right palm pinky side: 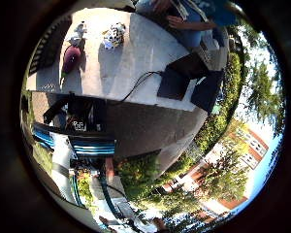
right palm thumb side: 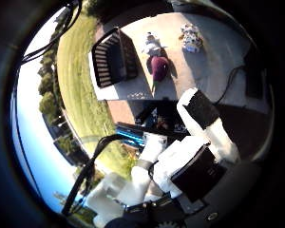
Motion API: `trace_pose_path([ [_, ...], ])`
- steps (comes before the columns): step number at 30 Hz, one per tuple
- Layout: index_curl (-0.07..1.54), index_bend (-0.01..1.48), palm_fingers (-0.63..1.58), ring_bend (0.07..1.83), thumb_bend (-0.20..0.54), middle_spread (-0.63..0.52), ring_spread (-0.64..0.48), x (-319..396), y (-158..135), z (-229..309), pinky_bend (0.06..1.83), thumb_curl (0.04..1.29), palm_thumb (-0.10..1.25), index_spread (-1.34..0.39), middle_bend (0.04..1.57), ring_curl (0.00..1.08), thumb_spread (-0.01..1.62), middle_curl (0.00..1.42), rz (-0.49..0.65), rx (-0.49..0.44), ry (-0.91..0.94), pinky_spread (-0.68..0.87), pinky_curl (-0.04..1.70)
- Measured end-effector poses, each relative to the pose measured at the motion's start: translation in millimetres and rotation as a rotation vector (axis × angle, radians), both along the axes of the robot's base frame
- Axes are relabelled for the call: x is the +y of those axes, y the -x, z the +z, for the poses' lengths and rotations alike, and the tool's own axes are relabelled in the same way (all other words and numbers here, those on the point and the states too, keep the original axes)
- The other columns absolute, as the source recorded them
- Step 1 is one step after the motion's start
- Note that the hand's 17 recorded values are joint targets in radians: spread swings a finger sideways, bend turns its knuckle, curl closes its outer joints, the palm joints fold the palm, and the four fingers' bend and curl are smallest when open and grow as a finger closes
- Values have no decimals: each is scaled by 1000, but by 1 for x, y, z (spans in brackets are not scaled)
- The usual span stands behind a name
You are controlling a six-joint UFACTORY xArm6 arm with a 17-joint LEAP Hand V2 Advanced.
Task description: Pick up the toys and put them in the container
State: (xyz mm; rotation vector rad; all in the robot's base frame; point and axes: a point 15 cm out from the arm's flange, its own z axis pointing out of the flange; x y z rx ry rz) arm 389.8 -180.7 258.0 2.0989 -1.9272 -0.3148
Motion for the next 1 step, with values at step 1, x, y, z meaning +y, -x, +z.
trace_pose_path([
  [1, 342, 190, 156, 285, -16, 50, 258, -3, -5, -3, 405, 352, 719, -193, 156, 328, 1320, 288, -4, 2, -2, 407, 243],
])
